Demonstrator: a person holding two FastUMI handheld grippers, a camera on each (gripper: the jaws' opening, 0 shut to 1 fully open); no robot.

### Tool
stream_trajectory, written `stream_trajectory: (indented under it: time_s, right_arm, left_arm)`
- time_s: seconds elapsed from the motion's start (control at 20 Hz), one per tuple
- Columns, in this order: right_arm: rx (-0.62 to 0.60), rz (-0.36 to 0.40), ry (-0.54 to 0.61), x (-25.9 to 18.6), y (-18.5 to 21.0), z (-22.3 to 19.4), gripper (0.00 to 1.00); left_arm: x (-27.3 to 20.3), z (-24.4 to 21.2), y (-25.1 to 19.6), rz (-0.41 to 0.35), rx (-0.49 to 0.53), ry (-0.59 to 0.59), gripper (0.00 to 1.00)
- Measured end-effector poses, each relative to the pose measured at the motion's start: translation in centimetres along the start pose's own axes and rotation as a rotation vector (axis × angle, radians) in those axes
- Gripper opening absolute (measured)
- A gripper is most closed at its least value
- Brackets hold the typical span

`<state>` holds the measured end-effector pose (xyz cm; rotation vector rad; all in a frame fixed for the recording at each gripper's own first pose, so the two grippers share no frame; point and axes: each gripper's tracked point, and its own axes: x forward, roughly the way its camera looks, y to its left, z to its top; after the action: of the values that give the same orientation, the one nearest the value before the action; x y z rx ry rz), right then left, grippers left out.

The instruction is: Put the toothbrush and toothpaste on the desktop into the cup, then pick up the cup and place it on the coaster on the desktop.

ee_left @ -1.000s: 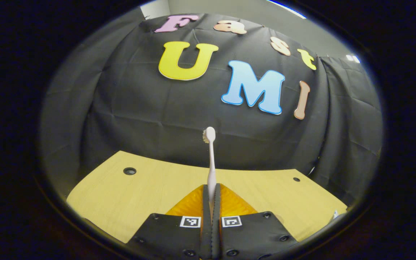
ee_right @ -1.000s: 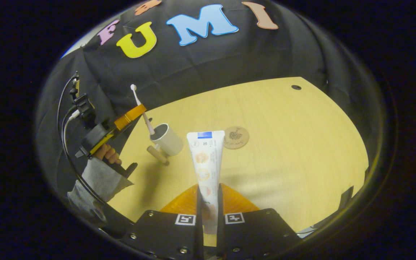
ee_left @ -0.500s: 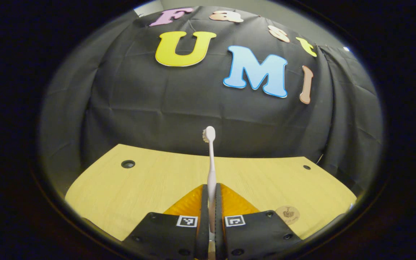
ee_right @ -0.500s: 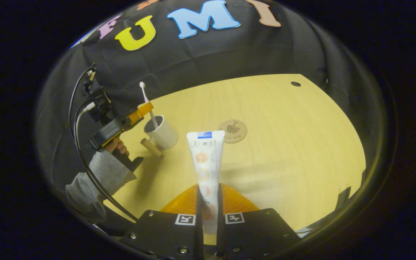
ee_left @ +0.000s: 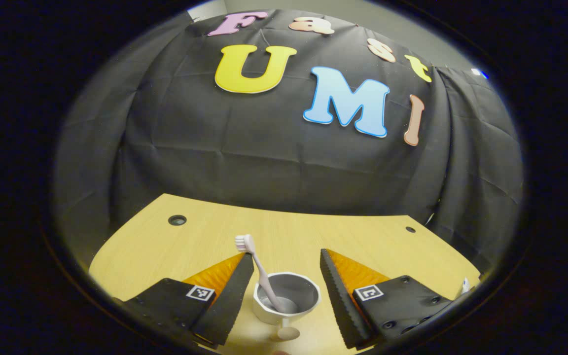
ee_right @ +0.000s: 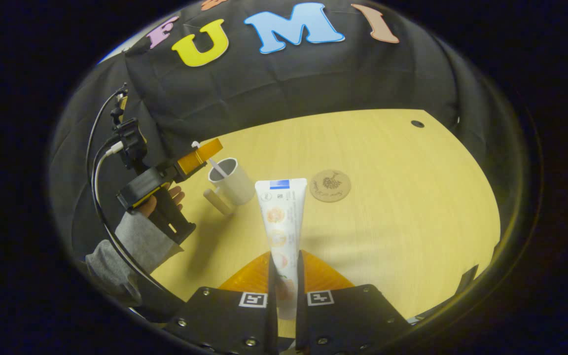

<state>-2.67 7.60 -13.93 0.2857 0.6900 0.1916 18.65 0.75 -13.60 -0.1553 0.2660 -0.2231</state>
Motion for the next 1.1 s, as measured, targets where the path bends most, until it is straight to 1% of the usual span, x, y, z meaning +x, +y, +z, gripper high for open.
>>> stream_trajectory:
  time_s: [0.15,0.2,0.25,0.3,0.35,0.45,0.5,0.55,0.6,0.65,0.7,0.75,0.95,1.0,1.05,1.1]
  right_arm:
    - [-0.050,0.027,-0.053,0.7,1.2,2.7,0.14]
    - [-0.064,0.038,-0.075,1.0,1.7,3.7,0.14]
    - [-0.078,0.050,-0.097,1.3,2.3,4.9,0.15]
    - [-0.092,0.060,-0.120,1.7,2.8,6.1,0.14]
    - [-0.104,0.073,-0.144,2.2,3.4,7.3,0.15]
    - [-0.127,0.107,-0.191,3.2,5.1,9.6,0.14]
    - [-0.139,0.126,-0.214,3.7,5.9,10.7,0.15]
    - [-0.152,0.143,-0.234,4.2,6.6,11.6,0.15]
    - [-0.165,0.160,-0.252,4.8,7.5,12.4,0.14]
    - [-0.176,0.177,-0.268,5.3,8.2,13.1,0.14]
    - [-0.187,0.192,-0.285,5.8,9.1,13.9,0.14]
    - [-0.198,0.205,-0.301,6.3,9.8,14.5,0.15]
    - [-0.228,0.245,-0.334,8.2,11.4,15.8,0.15]
    - [-0.233,0.248,-0.345,9.0,11.9,16.4,0.10]
    - [-0.239,0.249,-0.351,9.5,12.2,16.7,0.15]
    - [-0.243,0.248,-0.359,9.8,12.5,17.0,0.15]
  left_arm:
    - [-1.8,0.2,0.3,0.016,-0.009,0.002,0.90]
    - [-2.4,0.5,0.4,0.019,-0.012,-0.004,0.94]
    - [-2.9,0.7,0.4,0.024,-0.012,-0.006,0.90]
    - [-3.4,0.7,0.5,0.027,-0.010,-0.004,0.90]
    - [-3.8,0.7,0.6,0.032,-0.008,-0.001,0.94]
    - [-4.8,0.8,1.0,0.040,-0.011,0.003,0.94]
    - [-5.2,0.9,1.1,0.043,-0.016,0.004,0.99]
    - [-5.7,0.9,1.5,0.049,-0.019,0.006,1.00]
    - [-6.2,0.9,1.7,0.054,-0.020,0.008,0.94]
    - [-6.7,1.0,1.9,0.061,-0.019,0.010,0.94]
    - [-7.2,0.9,2.2,0.069,-0.019,0.015,0.94]
    - [-7.9,1.1,2.3,0.074,-0.018,0.011,1.00]
    - [-9.1,0.7,2.9,0.080,-0.024,0.029,1.00]
    - [-9.2,0.6,3.0,0.079,-0.023,0.032,1.00]
    - [-9.4,0.7,2.9,0.079,-0.023,0.037,1.00]
    - [-9.6,0.5,2.8,0.075,-0.025,0.043,1.00]
